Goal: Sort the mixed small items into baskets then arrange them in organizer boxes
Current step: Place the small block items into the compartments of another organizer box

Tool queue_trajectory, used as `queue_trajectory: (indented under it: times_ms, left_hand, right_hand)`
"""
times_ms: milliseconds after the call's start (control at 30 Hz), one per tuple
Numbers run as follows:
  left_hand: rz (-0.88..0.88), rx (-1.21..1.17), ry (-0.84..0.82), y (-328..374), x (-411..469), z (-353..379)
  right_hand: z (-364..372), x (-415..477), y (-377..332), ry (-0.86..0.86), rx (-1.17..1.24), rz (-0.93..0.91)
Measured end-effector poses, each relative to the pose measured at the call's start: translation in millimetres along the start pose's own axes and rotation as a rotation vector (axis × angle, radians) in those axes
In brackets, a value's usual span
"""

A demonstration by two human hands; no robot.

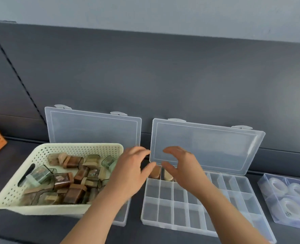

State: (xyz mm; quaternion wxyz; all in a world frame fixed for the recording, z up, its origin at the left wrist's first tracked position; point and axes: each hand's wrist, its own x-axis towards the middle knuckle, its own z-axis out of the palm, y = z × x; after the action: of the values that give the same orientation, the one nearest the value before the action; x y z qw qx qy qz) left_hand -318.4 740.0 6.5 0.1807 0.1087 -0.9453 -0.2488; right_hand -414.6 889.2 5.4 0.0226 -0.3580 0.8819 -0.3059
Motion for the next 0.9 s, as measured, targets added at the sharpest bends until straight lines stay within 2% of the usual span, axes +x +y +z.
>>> queue_trajectory:
  times_ms: [133,367,567,667,900]
  left_hand:
    - [-0.099,0.095,0.019,-57,-22,-67]
    - [-0.355,0.22,-0.314,-160,-58,-137]
    - [-0.338,0.152,-0.47,-185,-60,-144]
    - [-0.304,0.103,-0.433,-192,-63,-146]
    - [-0.249,-0.112,-0.197,-200,-84,-151]
  right_hand:
    - [20,19,-60,-0.07,0.096,-0.046]
    - [75,41,-136,-0.328,0.173,-0.057]
    - [105,47,-161,-0.538,0.056,0.002]
    - [110,44,-167,-0.566,0.017,0.021]
    - [122,29,-178,-0.654,-0.092,-0.018]
